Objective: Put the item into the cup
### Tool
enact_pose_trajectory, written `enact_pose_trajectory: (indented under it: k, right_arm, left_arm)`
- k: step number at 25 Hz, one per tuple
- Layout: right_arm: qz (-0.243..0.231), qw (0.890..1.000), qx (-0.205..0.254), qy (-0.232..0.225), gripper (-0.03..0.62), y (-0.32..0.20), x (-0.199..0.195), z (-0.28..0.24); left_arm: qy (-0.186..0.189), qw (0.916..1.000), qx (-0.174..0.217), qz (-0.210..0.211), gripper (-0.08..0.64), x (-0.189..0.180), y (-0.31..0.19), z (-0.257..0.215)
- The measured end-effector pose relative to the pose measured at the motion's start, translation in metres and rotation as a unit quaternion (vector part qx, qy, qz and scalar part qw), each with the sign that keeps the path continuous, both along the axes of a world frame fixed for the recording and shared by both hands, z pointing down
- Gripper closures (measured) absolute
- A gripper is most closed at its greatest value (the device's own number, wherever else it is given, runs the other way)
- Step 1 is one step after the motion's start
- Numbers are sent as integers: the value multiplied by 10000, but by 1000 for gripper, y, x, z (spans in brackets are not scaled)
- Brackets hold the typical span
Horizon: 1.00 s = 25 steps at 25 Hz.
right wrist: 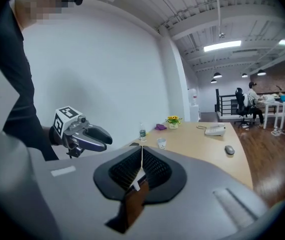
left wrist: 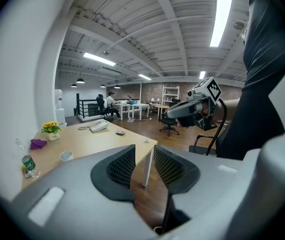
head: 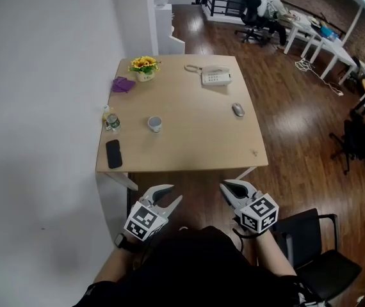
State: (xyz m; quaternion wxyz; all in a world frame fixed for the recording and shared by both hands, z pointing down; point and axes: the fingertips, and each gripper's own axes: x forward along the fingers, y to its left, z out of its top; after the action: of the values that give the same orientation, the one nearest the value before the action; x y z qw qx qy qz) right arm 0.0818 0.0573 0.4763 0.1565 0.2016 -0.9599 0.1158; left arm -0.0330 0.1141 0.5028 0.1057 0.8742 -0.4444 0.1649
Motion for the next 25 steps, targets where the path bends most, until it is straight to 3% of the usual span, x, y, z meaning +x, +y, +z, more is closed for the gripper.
enact_pose_trajectory:
  k: [12,16,25]
  right_arm:
    - [188,9982,233,521,541,-75,23,27]
    - [397,9942,415,907,529,-130,49,51]
    - [763,9745,99,2107,503,-242,124,131]
  left_arm:
    - [125,9998,-171,57,442,4,-53,16]
    - [29,9994,-334,118,442,8,-81,25]
    - [-260,9967,-725,274,442,31,-181,63]
